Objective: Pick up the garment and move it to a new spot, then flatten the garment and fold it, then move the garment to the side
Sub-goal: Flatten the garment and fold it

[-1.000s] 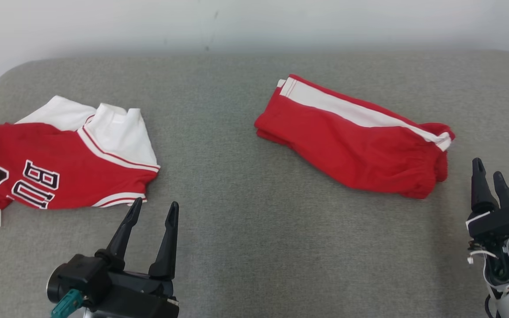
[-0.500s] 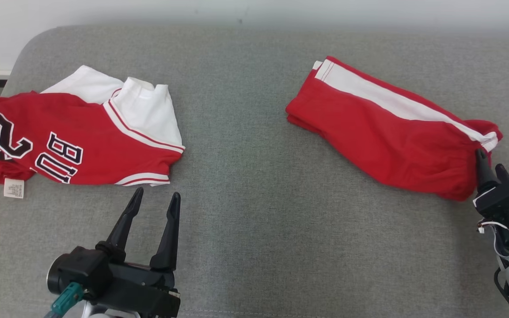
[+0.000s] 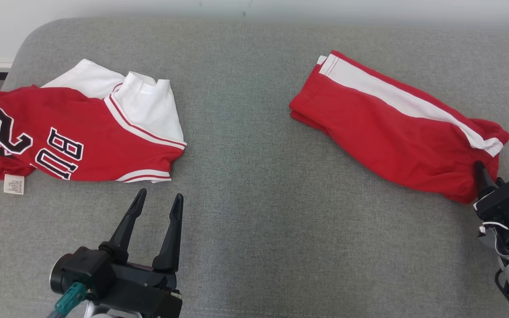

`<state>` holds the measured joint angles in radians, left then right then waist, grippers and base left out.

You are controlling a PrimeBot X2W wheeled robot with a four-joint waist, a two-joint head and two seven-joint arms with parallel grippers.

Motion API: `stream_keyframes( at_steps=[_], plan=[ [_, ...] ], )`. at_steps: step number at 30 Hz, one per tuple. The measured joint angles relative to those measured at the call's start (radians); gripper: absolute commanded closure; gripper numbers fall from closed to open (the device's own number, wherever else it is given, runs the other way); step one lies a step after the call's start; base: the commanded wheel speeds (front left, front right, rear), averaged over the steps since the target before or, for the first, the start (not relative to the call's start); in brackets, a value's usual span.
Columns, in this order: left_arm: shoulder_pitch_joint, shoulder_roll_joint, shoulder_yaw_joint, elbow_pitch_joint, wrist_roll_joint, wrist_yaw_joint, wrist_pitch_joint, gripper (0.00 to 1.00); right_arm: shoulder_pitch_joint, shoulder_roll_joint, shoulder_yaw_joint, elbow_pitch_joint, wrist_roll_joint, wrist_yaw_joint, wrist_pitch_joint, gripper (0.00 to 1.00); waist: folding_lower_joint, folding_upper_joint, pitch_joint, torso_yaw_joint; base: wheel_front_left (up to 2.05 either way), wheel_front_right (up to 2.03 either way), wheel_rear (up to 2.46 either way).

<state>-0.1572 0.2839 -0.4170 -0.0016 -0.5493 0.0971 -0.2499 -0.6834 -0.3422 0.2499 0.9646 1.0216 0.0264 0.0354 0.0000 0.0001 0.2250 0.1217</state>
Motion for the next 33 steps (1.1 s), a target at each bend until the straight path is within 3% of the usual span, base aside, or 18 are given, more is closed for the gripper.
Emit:
stream_keyframes(
  at_steps=[12, 22, 23, 25, 26, 33],
  plan=[
    [-0.001, -0.01, -0.007, 0.015, 0.005, -0.016, 0.0, 0.0, -0.046, 0.002, 0.012, 0.074, 0.003, 0.045, 0.032, 0.0, 0.0, 0.0, 0.01, 0.004, 0.0, 0.0, 0.0],
    [-0.003, -0.019, -0.001, 0.024, 0.006, -0.018, 0.0, 0.0, -0.088, 0.047, 0.011, 0.097, 0.032, 0.071, 0.044, 0.0, 0.0, 0.0, 0.019, 0.016, 0.0, 0.0, 0.0],
    [-0.003, -0.02, 0.0, 0.025, 0.006, -0.018, 0.0, 0.0, -0.089, 0.05, 0.011, 0.101, 0.035, 0.072, 0.044, 0.36, 0.0, 0.0, 0.019, 0.016, 0.0, 0.0, 0.0],
    [-0.004, -0.021, 0.001, 0.026, 0.007, -0.019, 0.0, 0.0, -0.092, 0.051, 0.013, 0.109, 0.035, 0.078, 0.044, 0.71, -0.0001, 0.0, 0.02, 0.017, 0.0, 0.0, 0.0],
    [-0.004, -0.022, 0.001, 0.026, 0.008, -0.019, 0.0, 0.0, -0.094, 0.052, 0.014, 0.112, 0.035, 0.079, 0.047, 1.0, -0.0001, -0.0001, 0.02, 0.017, 0.0, 0.0, 0.0],
    [-0.007, -0.033, -0.005, 0.041, 0.015, -0.035, 0.0, 0.0, -0.108, 0.066, 0.021, 0.135, 0.034, 0.089, 0.042, 1.0, 0.0, 0.0, 0.017, 0.01, 0.0, 0.0, 0.0]
  ],
)
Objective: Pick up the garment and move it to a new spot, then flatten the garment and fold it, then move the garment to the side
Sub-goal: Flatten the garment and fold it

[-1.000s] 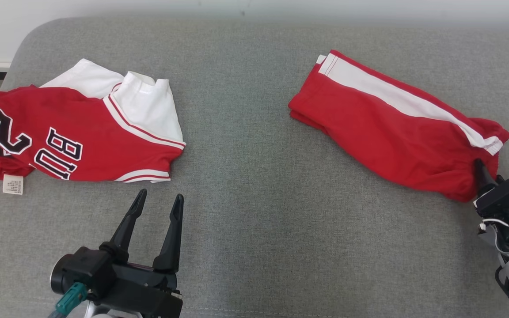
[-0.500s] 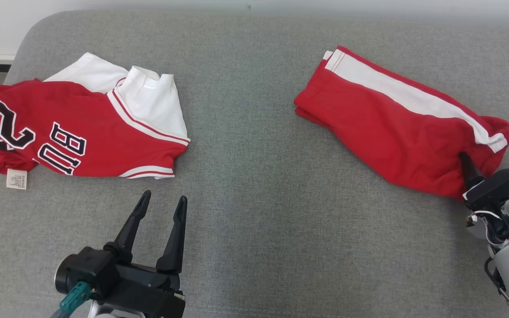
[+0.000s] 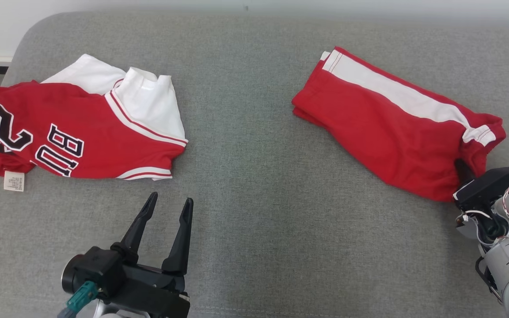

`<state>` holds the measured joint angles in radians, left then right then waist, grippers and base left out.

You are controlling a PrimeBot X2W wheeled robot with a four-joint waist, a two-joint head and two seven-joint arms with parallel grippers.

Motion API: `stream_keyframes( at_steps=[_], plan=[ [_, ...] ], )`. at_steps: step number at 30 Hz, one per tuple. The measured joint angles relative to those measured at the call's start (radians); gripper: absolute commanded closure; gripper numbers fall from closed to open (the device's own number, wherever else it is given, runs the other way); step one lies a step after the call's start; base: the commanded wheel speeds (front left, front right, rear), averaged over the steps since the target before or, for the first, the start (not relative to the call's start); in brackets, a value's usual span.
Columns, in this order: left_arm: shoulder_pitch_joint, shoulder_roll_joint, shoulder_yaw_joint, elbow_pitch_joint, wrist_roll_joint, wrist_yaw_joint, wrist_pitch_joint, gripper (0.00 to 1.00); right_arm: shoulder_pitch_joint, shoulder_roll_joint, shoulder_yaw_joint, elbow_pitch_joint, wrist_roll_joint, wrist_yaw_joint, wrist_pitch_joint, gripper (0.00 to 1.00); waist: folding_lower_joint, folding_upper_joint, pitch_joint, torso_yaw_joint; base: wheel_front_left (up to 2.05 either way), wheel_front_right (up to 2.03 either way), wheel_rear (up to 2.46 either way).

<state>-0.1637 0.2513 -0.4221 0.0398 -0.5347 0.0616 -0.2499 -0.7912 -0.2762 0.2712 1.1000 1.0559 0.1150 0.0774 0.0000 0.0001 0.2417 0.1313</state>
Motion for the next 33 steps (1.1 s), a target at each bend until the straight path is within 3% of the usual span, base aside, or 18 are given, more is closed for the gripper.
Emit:
stream_keyframes(
  at_steps=[9, 26, 33],
  plan=[
    [0.002, -0.004, -0.008, 0.016, 0.008, -0.01, 0.0, 0.0, 0.004, -0.023, 0.026, 0.002, -0.021, 0.006, -0.027, 1.0, 0.0, 0.0, -0.026, -0.032, 0.0, 0.0, 0.0],
    [0.008, -0.036, -0.042, 0.041, 0.027, -0.03, 0.0, 0.0, 0.067, -0.155, 0.105, -0.085, -0.086, 0.009, -0.054, 1.0, 0.0, 0.0, -0.069, -0.144, 0.0, 0.0, 0.0],
    [0.006, -0.052, -0.06, 0.061, 0.03, -0.044, 0.0, 0.0, 0.061, -0.131, 0.133, -0.156, -0.086, 0.009, -0.051, 1.0, 0.0, -0.0001, -0.072, -0.122, 0.0, 0.0, 0.0]
  ],
)
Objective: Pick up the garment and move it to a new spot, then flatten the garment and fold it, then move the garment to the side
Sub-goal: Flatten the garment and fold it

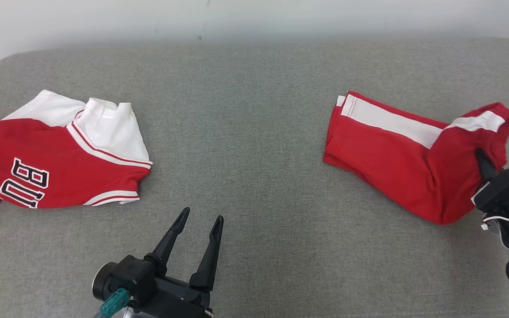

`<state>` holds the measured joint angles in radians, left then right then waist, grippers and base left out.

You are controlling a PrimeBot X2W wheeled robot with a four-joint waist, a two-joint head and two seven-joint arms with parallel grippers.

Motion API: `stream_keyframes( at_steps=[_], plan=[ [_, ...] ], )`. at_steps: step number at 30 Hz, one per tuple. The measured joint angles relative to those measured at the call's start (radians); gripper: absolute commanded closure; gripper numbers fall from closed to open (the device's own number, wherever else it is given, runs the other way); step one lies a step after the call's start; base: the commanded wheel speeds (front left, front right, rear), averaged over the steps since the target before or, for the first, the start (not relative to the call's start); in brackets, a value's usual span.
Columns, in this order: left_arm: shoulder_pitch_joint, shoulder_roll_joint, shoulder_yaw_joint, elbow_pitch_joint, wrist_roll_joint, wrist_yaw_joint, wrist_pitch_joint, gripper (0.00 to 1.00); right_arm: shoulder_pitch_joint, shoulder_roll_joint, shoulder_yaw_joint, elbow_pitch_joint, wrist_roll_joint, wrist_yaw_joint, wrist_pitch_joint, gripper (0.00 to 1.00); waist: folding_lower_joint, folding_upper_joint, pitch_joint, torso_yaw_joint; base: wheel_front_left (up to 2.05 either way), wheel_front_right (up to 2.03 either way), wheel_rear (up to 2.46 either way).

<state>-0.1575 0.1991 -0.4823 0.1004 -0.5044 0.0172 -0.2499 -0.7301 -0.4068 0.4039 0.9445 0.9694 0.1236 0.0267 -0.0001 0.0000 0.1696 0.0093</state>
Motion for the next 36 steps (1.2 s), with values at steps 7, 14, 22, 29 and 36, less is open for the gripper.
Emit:
stream_keyframes(
  at_steps=[7, 14, 22, 29, 36],
  plan=[
    [-0.004, -0.02, -0.008, 0.017, 0.0, -0.008, 0.0, 0.0, -0.07, 0.038, 0.024, -0.029, -0.002, 0.0, 0.043, 1.0, 0.0, 0.0, 0.001, 0.037, 0.0, 0.0, 0.0],
    [-0.017, -0.047, -0.016, 0.041, 0.0, -0.018, 0.0, 0.0, -0.127, 0.071, 0.049, 0.009, -0.02, -0.024, 0.1, 1.0, 0.0, 0.0, 0.004, 0.079, 0.0, 0.0, 0.0],
    [-0.021, -0.055, -0.007, 0.055, -0.001, -0.018, 0.0, 0.0, -0.169, 0.101, 0.067, 0.067, -0.029, -0.072, 0.156, 1.0, 0.0, 0.0, 0.008, 0.124, 0.0, 0.0, 0.0],
    [-0.021, -0.056, 0.007, 0.058, -0.002, -0.019, 0.0, 0.0, -0.196, 0.136, 0.081, 0.1, -0.032, -0.094, 0.184, 0.62, 0.0001, 0.0001, 0.012, 0.131, 0.0, 0.0, 0.0],
    [-0.019, -0.054, 0.024, 0.063, -0.002, -0.026, 0.0, 0.0, -0.204, 0.169, 0.089, 0.119, -0.036, -0.093, 0.192, 0.0, 0.0001, 0.0, 0.007, 0.118, 0.0, 0.0, 0.0]
  ],
)
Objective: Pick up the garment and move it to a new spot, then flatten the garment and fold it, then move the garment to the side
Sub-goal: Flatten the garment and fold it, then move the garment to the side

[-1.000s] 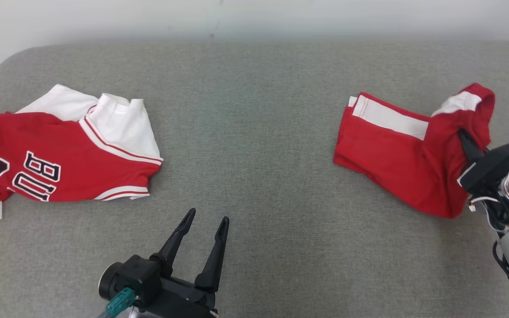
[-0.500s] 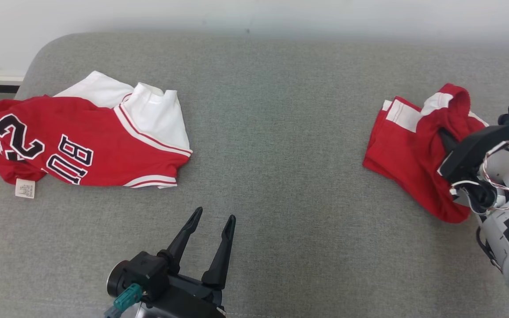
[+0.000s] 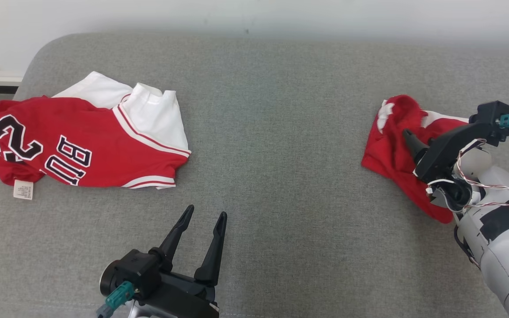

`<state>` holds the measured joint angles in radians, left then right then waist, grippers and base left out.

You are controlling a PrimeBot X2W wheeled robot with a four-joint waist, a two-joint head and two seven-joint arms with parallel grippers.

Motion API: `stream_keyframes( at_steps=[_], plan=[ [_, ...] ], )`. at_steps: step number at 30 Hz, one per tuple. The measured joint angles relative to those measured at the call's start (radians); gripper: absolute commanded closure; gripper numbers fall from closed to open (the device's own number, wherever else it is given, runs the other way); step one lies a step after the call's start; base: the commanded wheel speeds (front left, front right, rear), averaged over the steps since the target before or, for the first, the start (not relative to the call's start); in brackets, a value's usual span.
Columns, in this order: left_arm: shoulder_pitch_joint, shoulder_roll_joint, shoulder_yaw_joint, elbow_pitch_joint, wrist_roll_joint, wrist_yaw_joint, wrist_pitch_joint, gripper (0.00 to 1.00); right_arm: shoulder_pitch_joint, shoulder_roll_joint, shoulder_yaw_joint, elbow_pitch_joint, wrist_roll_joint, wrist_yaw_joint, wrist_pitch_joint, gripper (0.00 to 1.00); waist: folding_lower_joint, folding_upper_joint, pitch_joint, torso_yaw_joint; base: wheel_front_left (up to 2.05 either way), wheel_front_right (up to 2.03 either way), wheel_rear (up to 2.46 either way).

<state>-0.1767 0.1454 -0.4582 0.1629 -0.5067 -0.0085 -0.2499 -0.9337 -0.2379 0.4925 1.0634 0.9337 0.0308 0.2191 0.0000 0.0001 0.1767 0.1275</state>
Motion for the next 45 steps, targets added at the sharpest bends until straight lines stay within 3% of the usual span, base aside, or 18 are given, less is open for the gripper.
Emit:
stream_keyframes(
  at_steps=[5, 11, 19, 35, 45],
  plan=[
    [0.0, 0.001, 0.006, 0.003, 0.0, 0.0, 0.0, 0.0, 0.0, 0.02, -0.002, -0.001, 0.003, 0.016, -0.005, 0.0, 0.0, 0.0, -0.007, -0.013, 0.0, 0.0, 0.0],
    [0.005, 0.005, 0.017, 0.011, 0.001, 0.0, 0.0, 0.0, 0.006, 0.062, -0.002, -0.029, 0.034, 0.068, -0.006, 0.0, 0.0, 0.0, -0.027, -0.037, 0.0, 0.0, 0.0],
    [0.03, 0.011, 0.025, 0.009, 0.007, 0.0, 0.0, 0.0, 0.073, 0.082, -0.003, -0.082, 0.064, 0.085, -0.04, 0.0, 0.0, 0.0, -0.057, -0.079, 0.0, 0.0, 0.0],
    [0.067, 0.018, 0.033, -0.038, 0.025, 0.0, 0.0, 0.0, 0.259, -0.022, -0.039, -0.223, 0.059, 0.088, -0.252, 0.0, 0.0, 0.0, -0.078, -0.157, 0.0, 0.0, 0.0],
    [0.058, 0.018, 0.02, -0.048, 0.035, -0.01, 0.0, 0.0, 0.271, -0.054, -0.085, -0.233, 0.08, 0.089, -0.291, 0.0, 0.0, 0.0, -0.031, -0.153, 0.0, 0.0, 0.0]
  ],
)
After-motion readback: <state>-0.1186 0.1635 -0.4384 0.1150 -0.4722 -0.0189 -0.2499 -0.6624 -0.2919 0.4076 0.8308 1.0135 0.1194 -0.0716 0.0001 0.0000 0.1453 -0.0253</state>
